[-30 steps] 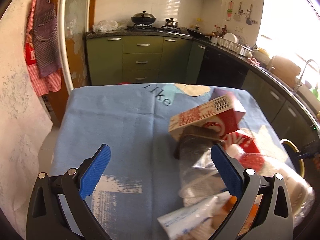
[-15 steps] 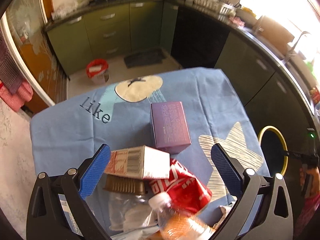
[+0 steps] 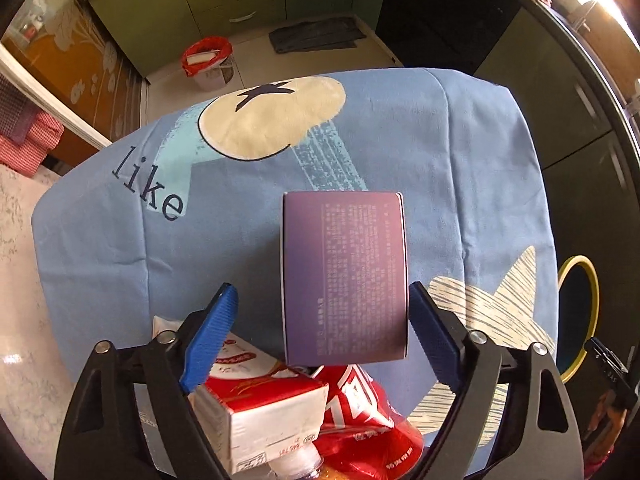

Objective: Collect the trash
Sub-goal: 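Grasp the purple box with the left gripper, then carry the purple box over the bin and open the left gripper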

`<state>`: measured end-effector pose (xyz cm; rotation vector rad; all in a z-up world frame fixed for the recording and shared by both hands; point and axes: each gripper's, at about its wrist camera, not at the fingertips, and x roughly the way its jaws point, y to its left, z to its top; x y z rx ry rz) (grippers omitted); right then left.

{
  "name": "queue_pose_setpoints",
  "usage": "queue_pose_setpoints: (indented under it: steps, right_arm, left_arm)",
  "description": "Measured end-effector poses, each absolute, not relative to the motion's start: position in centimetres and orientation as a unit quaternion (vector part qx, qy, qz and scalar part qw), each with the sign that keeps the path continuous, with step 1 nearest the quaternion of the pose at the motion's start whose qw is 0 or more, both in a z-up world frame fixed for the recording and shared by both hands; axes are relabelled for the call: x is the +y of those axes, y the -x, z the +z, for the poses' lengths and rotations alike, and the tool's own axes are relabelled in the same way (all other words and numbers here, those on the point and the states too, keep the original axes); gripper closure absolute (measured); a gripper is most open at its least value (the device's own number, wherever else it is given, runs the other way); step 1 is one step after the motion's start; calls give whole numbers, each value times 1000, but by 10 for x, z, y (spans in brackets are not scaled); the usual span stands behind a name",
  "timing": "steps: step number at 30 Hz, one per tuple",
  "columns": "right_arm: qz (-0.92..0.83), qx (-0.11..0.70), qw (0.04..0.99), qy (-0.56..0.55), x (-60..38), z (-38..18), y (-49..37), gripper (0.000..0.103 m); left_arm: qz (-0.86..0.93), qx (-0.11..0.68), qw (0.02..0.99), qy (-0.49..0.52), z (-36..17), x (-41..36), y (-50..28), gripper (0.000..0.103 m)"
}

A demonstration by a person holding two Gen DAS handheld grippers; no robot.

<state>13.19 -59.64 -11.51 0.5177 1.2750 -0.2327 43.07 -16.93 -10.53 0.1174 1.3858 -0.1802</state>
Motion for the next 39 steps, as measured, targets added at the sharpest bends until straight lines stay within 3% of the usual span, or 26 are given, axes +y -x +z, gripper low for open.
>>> queue_pose_setpoints:
  steps: [3,7,28,39]
  right_arm:
    - [-103,588,766,-238,-594,-117,-132,51]
    - [-103,587,766,-241,-594,-118,-132,51]
    - [-103,572,776,-246,-603,-115,-113,51]
    - [-116,551,789,-245,-616,-103,-88,51]
  left_arm:
    - [-78,640,762,-63,-112,-175,-432,26]
    - [-79,634,766,-68,-113,-178,-435,48]
    - [-138,593,790,-71,-55,-200,-410,50]
    - [-216,550,801,-97,-2,-251,-354,49]
